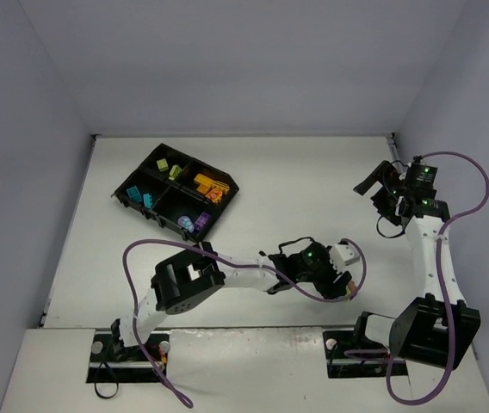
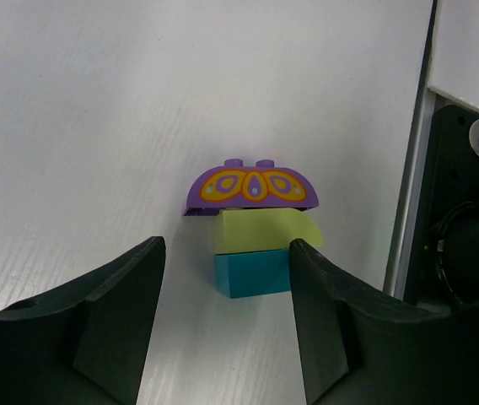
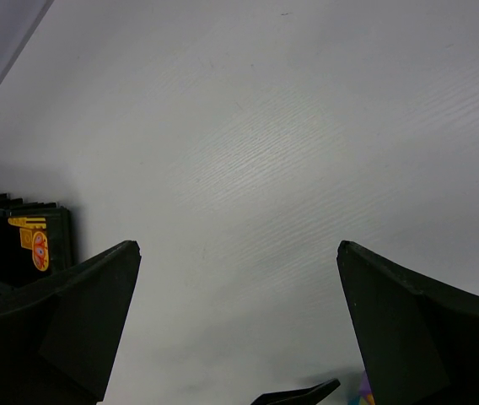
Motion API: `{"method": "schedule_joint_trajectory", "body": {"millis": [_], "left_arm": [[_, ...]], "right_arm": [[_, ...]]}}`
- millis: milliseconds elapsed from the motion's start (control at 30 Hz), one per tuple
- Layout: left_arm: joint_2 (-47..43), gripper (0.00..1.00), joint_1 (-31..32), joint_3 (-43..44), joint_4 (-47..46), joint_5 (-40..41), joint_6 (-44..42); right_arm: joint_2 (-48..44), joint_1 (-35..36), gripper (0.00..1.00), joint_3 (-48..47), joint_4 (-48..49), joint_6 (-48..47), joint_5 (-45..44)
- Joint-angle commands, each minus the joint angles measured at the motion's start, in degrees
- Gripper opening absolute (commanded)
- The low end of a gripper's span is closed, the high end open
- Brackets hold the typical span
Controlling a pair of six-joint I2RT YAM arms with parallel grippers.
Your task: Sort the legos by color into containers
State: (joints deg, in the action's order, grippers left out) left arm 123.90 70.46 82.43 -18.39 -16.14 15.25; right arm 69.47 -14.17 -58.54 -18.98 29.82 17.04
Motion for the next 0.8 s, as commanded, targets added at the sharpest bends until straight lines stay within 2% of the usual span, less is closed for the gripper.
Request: {"method": "schedule_joint_trajectory", "body": {"millis": [0, 400, 767], "left_arm": [[-1.5, 0.54, 0.8, 1.8, -2.5, 1.1, 0.0], [-4.1, 0.54, 1.9, -1.7, -3.9, -1.0, -2.7], [-1.6, 0.54, 1.9, 0.8, -1.5, 0.8, -4.4]], "right_arm": [[-2.4, 0.2, 1.00, 0.4, 0.9, -0.3, 0.9], [-3.7, 0.2, 1.00, 2.3, 0.7, -1.1, 1.4], [-3.8, 0.1, 1.00, 2.5, 0.7, -1.3, 1.9]]}}
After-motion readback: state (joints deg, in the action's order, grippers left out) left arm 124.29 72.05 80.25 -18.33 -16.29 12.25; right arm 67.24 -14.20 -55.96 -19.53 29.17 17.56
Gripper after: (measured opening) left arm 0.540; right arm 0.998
